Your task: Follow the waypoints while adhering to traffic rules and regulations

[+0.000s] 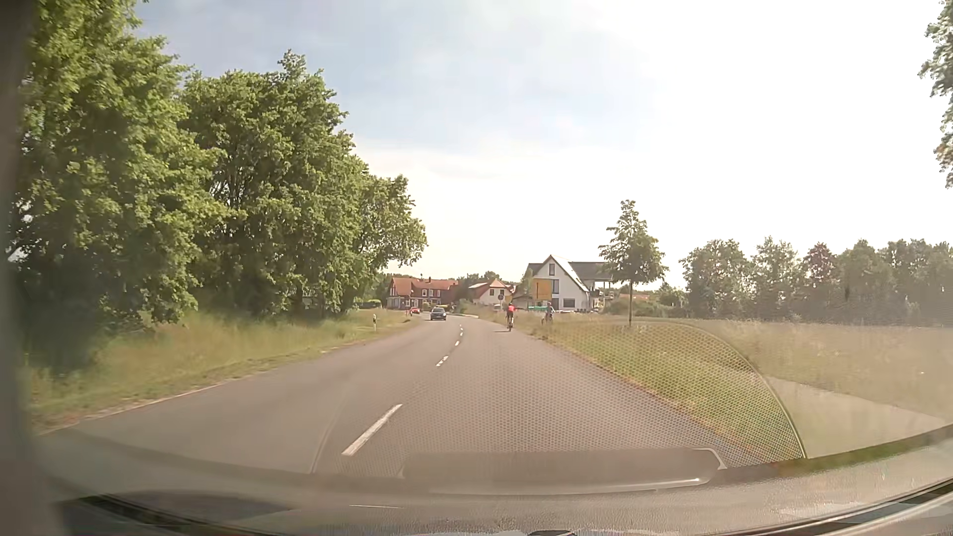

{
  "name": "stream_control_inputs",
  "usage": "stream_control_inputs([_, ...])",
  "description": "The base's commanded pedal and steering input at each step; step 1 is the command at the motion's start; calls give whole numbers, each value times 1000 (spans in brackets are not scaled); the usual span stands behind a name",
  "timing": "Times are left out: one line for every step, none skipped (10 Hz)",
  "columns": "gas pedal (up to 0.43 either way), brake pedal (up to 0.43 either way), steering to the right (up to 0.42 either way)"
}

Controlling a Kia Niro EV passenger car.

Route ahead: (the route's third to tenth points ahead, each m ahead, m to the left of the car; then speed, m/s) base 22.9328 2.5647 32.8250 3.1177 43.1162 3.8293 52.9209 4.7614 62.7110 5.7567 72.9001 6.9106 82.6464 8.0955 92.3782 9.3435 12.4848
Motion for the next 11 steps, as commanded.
stream_control_inputs([79,0,-5])
stream_control_inputs([79,0,-5])
stream_control_inputs([79,0,-5])
stream_control_inputs([87,0,-4])
stream_control_inputs([87,0,-5])
stream_control_inputs([87,0,-5])
stream_control_inputs([87,0,-5])
stream_control_inputs([98,0,-5])
stream_control_inputs([98,0,-5])
stream_control_inputs([98,0,-5])
stream_control_inputs([110,0,-5])
